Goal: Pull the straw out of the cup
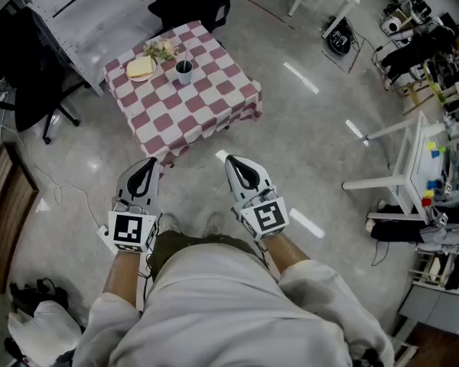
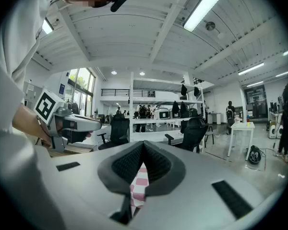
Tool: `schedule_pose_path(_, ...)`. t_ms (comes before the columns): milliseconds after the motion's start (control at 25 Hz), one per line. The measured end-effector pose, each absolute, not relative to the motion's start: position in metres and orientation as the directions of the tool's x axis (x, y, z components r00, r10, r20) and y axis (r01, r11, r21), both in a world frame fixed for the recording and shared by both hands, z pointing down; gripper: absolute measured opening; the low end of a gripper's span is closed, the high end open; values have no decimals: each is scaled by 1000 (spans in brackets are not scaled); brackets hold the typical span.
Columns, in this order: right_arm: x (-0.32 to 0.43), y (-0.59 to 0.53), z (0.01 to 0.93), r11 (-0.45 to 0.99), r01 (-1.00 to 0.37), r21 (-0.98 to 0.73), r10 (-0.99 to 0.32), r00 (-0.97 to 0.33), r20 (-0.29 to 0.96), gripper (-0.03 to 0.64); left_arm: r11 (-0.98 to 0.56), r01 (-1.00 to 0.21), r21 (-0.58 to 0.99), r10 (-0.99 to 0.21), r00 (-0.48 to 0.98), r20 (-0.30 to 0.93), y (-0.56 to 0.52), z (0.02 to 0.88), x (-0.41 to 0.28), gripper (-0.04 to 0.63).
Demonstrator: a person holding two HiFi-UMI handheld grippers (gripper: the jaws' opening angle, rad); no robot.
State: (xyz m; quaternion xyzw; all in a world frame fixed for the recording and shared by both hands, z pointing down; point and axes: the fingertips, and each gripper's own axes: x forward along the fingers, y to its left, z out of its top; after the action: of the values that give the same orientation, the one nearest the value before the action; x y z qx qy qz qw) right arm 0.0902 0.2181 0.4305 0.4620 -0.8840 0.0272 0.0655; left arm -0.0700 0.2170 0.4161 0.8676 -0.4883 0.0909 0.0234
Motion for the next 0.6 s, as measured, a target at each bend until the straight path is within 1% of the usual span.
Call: schedule_pose_path(600,93,213,430,583,-813,16,-806,-576,136,3,-518,-854,-51,-845,502,184,212,415,-64,3)
